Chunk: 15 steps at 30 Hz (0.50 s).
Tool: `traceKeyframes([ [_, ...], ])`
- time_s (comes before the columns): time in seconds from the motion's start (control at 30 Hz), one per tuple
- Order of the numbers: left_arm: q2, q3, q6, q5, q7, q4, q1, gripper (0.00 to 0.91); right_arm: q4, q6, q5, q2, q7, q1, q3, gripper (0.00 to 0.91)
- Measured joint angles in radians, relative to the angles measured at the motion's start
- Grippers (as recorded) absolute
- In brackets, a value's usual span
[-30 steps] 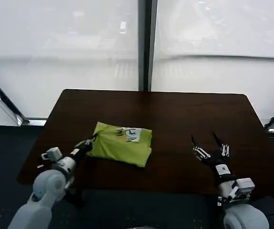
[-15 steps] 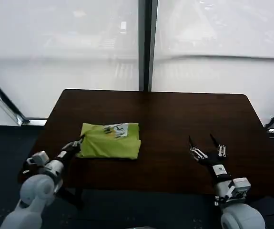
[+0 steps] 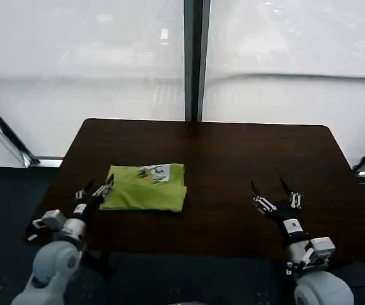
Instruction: Fold and organize the clothes.
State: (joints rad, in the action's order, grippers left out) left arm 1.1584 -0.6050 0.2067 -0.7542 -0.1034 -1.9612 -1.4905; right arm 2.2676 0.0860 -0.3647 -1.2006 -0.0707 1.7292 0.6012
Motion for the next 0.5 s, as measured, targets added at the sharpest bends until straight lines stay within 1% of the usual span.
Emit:
traceKeyframes([
  [0.13, 0.018, 0.012, -0.044, 0.026, 0.002, 0.026, 0.007, 0.878, 0.010, 0.000, 0.000, 0.001, 0.000, 0.008, 0.003, 0.878],
  [0.3, 0.048, 0.018, -0.048, -0.007, 0.000, 0.051, 0.013, 0.878, 0.024, 0.001, -0.001, 0.006, 0.000, 0.018, 0.011, 0.878],
  [0.5, 0.066, 0.023, -0.052, -0.011, 0.002, 0.069, 0.015, 0.878, 0.037, 0.006, -0.001, 0.007, -0.002, 0.018, 0.010, 0.878],
])
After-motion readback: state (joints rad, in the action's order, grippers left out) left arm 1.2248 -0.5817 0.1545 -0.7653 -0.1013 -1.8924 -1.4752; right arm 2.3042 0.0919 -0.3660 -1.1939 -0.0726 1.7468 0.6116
